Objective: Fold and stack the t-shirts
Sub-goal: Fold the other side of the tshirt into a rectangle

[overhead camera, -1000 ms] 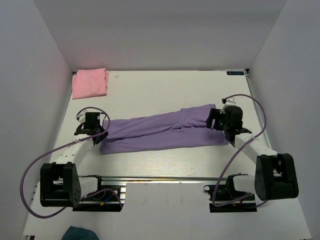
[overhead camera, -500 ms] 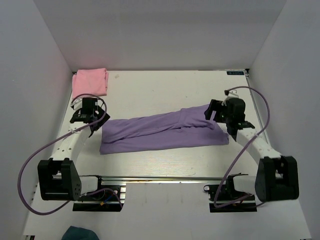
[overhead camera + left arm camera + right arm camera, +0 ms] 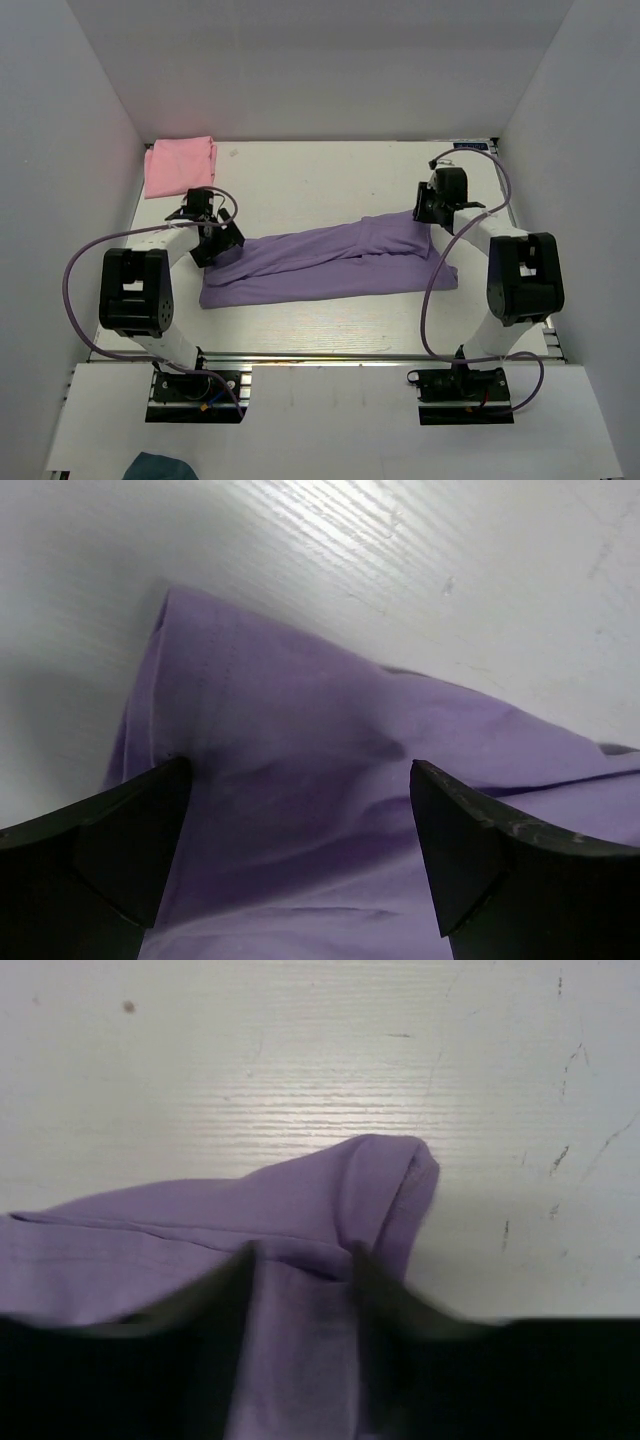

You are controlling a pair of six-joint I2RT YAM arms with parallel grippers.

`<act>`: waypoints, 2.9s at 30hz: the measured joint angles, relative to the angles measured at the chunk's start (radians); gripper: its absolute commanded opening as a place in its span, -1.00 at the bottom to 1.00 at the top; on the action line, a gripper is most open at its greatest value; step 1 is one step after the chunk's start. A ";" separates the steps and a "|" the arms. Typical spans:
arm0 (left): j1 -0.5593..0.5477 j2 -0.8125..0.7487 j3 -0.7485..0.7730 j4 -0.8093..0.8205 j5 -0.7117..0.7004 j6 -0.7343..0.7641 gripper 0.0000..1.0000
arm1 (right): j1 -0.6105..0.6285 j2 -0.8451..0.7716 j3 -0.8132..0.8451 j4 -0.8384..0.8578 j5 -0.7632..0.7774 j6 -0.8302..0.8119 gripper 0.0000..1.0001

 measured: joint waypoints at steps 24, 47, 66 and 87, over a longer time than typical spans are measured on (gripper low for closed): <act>-0.005 0.022 0.022 -0.025 -0.053 0.010 1.00 | -0.001 -0.299 -0.153 -0.253 0.085 0.078 -1.00; 0.000 0.024 0.029 -0.076 -0.103 0.011 1.00 | -0.001 -0.323 -0.301 -0.369 0.102 0.144 0.52; -0.027 -0.074 -0.081 -0.102 -0.089 -0.046 1.00 | 0.053 -0.063 -0.132 -0.240 -0.230 0.188 0.59; -0.367 -0.011 -0.049 -0.451 0.226 0.013 1.00 | -0.004 0.720 0.962 -0.396 -0.263 0.248 0.50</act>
